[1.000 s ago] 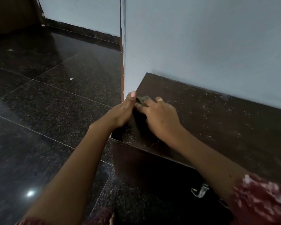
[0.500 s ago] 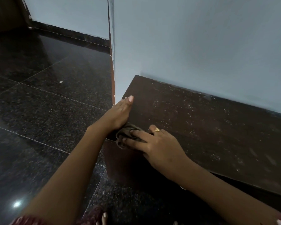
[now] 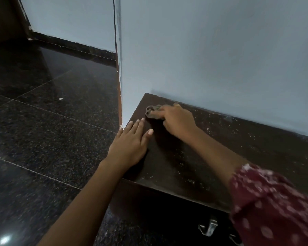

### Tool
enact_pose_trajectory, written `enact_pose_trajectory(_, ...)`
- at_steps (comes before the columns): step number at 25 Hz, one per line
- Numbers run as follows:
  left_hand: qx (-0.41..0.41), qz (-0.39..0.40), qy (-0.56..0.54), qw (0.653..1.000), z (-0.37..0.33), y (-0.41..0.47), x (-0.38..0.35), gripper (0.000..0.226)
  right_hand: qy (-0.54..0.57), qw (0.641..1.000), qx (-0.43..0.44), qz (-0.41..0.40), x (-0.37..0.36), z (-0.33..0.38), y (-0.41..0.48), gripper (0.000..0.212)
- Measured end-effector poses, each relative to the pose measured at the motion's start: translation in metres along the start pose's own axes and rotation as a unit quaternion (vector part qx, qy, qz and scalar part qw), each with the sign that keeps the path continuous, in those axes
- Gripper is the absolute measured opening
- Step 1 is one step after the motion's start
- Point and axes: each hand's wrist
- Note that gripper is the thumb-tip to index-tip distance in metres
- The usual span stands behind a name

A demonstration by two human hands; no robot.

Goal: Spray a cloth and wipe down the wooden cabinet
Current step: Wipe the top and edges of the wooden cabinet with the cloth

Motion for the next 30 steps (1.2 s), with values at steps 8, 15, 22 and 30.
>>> enact_pose_trajectory(8,0.004,0.024,0.113,0.993,-0.002,-0.003,-0.002,0.063,0.016,0.989,-0.146,-0.006,-0.009,-0.042,0.052,0.039)
enact_pose_trajectory(15,0.017,0.016,-0.005,1.0,-0.006,-0.007,0.002,0.061,-0.002,0.996,-0.089,-0.008,0.0,-0.005,-0.03,0.05)
enact_pose_trajectory(22,-0.003,0.017,-0.072,0.997,-0.007,-0.016,0.008,0.056,0.023,1.0,0.002,0.004,0.013,0.059,-0.125,0.049)
enact_pose_trajectory(30,-0.007,0.04,-0.02,0.999,-0.01,-0.023,0.007,0.057,-0.025,0.995,0.083,-0.05,0.003,0.071,-0.185,0.039)
Point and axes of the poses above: each hand's wrist, its own y-axis towards the middle knuckle, its own x-axis out of the back of the hand, z = x × y, and after that the axes turned 1 degree about y, right-handed
